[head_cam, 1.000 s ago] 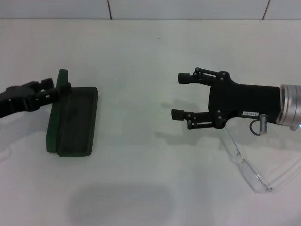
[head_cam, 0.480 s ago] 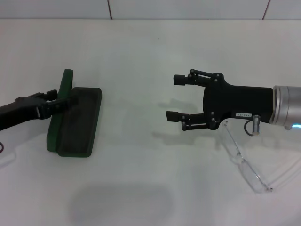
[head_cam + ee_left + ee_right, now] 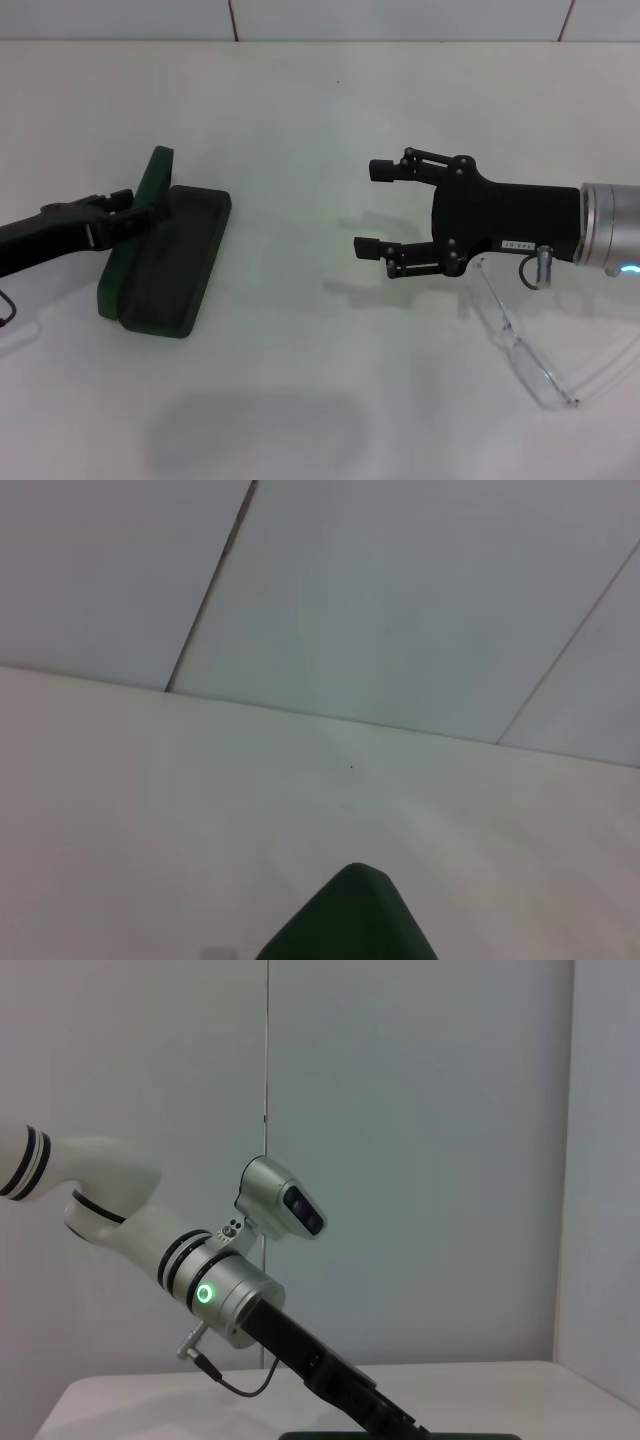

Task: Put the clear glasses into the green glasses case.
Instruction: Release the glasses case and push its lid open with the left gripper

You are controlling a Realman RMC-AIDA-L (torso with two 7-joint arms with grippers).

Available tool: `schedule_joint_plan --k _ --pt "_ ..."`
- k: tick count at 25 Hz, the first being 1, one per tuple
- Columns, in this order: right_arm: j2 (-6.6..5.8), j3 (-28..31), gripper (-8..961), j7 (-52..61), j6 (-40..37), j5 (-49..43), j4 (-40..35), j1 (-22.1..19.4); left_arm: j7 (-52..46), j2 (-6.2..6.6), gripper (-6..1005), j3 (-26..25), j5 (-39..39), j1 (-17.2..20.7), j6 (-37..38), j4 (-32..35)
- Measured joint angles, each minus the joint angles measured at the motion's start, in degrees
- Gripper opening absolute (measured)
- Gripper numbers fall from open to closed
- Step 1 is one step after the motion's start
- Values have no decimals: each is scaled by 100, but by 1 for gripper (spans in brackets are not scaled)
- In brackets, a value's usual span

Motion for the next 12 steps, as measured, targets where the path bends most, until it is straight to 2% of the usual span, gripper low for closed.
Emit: schedule_joint_plan --k 5,12 --pt "-7 7 869 -12 0 1 17 -5 1 -8 747 -12 -38 -20 -35 -12" --pt "-34 81 868 -27 0 4 18 -34 9 -24 471 -11 -9 -58 -44 -16"
